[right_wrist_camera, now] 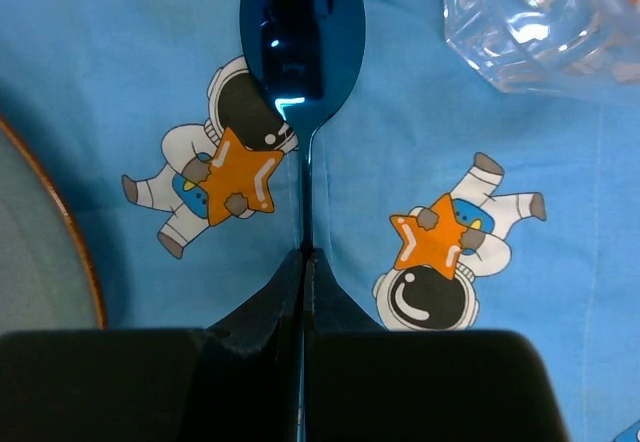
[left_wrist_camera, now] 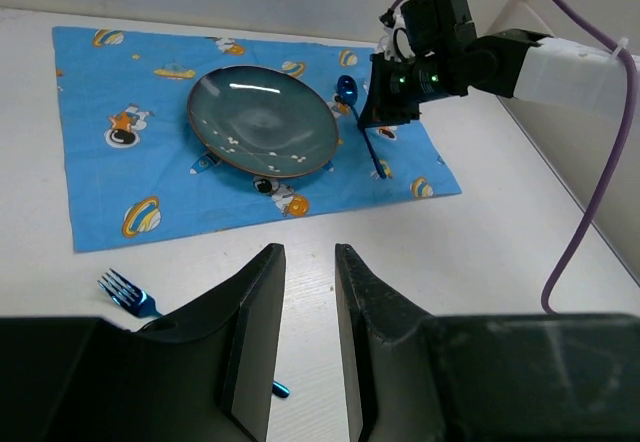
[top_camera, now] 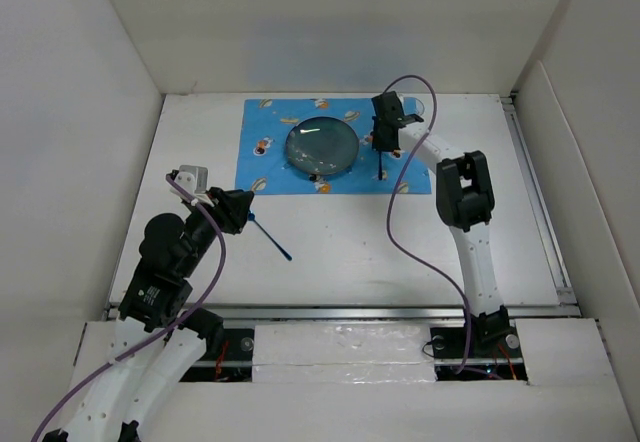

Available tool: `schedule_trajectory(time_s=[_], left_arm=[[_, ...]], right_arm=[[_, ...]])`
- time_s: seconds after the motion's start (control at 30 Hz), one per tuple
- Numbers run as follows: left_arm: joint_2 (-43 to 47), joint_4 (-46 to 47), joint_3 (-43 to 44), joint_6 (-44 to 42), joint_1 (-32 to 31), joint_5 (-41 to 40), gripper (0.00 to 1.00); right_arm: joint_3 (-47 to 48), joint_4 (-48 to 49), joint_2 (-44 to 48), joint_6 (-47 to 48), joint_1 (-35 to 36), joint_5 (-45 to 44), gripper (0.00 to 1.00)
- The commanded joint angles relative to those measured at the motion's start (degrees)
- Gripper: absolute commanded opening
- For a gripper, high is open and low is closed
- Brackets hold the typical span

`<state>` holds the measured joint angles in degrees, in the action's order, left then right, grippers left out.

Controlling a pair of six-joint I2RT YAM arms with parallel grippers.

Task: Set the dinner table for one person

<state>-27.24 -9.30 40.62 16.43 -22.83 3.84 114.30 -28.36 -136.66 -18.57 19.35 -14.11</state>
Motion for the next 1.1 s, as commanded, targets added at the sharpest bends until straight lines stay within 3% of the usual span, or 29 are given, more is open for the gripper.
schedule_trajectory(time_s=[0.0,0.1,0.13,0.3,0.37,0.4,0.43,0.47,0.57,0.6,0.67,0.73,0.77,0.8,0.9,1.07], left_arm=[[-0.2,2.0,1.5,-0.1,-0.3,0.3,0.24],[-0.3,2.1,1.6,-0.3,-0.3,-0.1,0.24],[-0.4,1.9,1.5,-0.2,-0.3,-0.1,0.24],[-0.4,1.9,1.7,-0.3,-0.3,-0.2,0.25],[0.0,1.7,1.7,-0.2,-0.3,-0.3,0.25],[0.8,1.5,2.1,0.0,-0.3,-0.9,0.25],[0.8,1.5,2.1,0.0,-0.3,-0.9,0.25],[1.1,1.5,2.4,0.2,-0.3,-1.7,0.25],[3.1,1.6,2.7,0.6,-0.3,-3.2,0.25],[4.3,1.7,2.7,0.6,-0.3,-3.2,0.25],[4.7,2.5,2.8,0.6,-0.3,-3.2,0.25],[4.9,2.3,3.3,0.7,-0.3,-3.2,0.25],[5.3,2.4,3.4,0.9,-0.3,-5.0,0.25],[6.4,2.7,3.5,1.3,-0.3,-5.3,0.25],[9.0,3.1,5.7,2.3,-0.3,-6.5,0.26],[13.4,4.2,6.4,2.5,-0.8,-9.9,0.27]], right_arm=[[1.9,0.5,0.0,0.7,0.0,0.8,0.03],[1.0,0.8,1.0,0.4,0.0,0.3,0.22],[0.7,1.3,1.4,0.3,0.0,0.3,0.36],[-2.7,1.7,10.6,0.4,0.5,-1.2,0.55],[-3.7,2.5,14.7,0.4,1.1,-1.4,0.56],[-9.0,5.2,22.0,0.5,3.1,-1.0,0.57],[-9.1,5.2,22.1,0.5,3.1,-1.0,0.57],[-14.9,6.8,24.7,0.7,5.6,-0.5,0.56],[-26.1,18.5,34.4,0.6,11.3,4.3,0.32],[-31.7,23.2,36.9,-0.1,16.1,6.1,0.08],[-35.1,26.2,37.2,-2.0,21.4,6.4,0.00],[-36.4,30.1,34.6,-3.7,28.7,5.0,0.05],[-36.0,31.7,33.2,-5.1,30.6,4.4,0.13],[-33.9,32.0,31.5,-5.3,33.9,4.8,0.33],[-27.0,27.0,22.3,-5.4,38.1,3.1,0.51],[-12.6,18.8,8.4,-4.5,43.0,-2.3,0.52]])
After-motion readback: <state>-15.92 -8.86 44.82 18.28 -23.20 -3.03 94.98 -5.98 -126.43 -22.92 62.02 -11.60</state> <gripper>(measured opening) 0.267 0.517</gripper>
